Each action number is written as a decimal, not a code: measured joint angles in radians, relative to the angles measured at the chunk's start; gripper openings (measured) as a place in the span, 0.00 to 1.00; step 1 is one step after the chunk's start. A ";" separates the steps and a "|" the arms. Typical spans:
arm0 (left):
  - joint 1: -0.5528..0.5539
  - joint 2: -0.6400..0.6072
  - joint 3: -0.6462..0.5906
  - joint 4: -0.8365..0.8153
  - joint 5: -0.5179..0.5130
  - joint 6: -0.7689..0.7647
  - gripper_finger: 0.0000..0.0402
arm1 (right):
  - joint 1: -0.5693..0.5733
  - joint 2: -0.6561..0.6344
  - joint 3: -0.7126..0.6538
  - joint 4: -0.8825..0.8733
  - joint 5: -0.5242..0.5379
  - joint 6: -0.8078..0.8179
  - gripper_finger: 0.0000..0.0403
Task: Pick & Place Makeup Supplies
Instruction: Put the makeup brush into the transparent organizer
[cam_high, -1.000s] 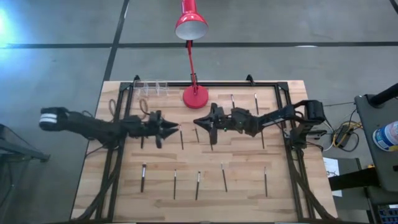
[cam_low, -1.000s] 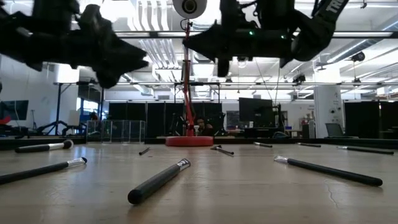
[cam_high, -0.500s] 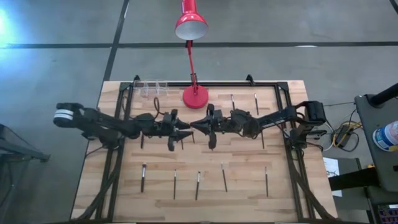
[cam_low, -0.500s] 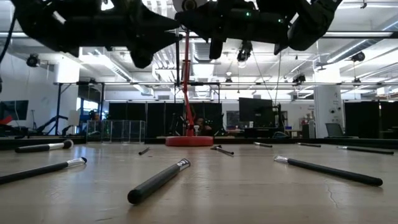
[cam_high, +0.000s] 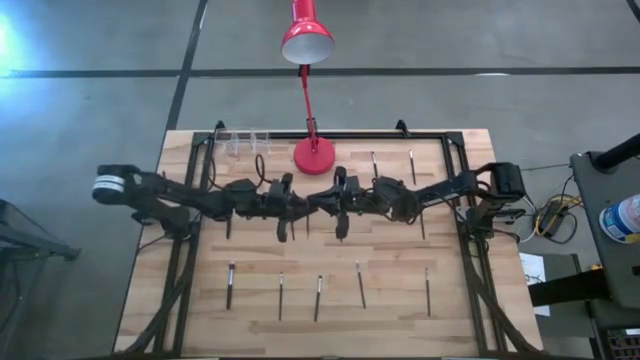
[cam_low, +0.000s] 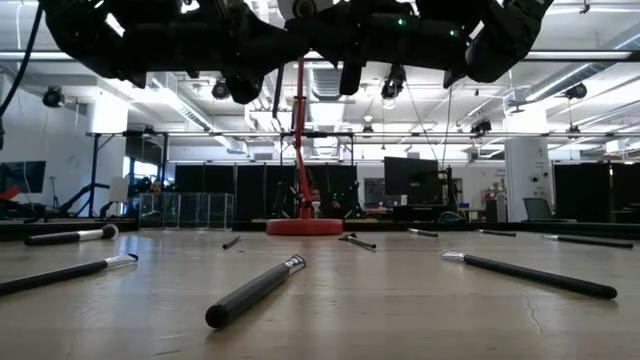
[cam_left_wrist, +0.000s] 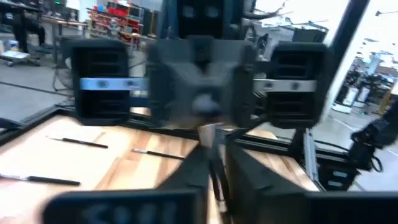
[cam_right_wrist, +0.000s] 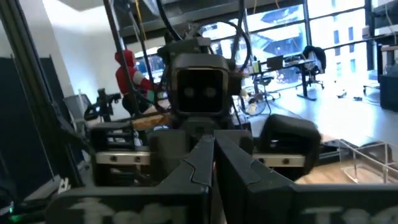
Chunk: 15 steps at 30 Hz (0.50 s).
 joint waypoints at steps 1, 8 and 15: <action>0.015 -0.010 -0.001 -0.004 0.012 -0.008 0.03 | 0.001 -0.002 -0.001 -0.001 0.015 0.005 0.02; 0.145 -0.059 -0.002 -0.133 0.055 -0.018 0.02 | -0.020 -0.058 -0.026 -0.132 0.025 0.015 0.12; 0.318 -0.084 -0.002 -0.224 0.088 -0.018 0.02 | -0.042 -0.190 -0.103 -0.332 0.063 -0.079 0.19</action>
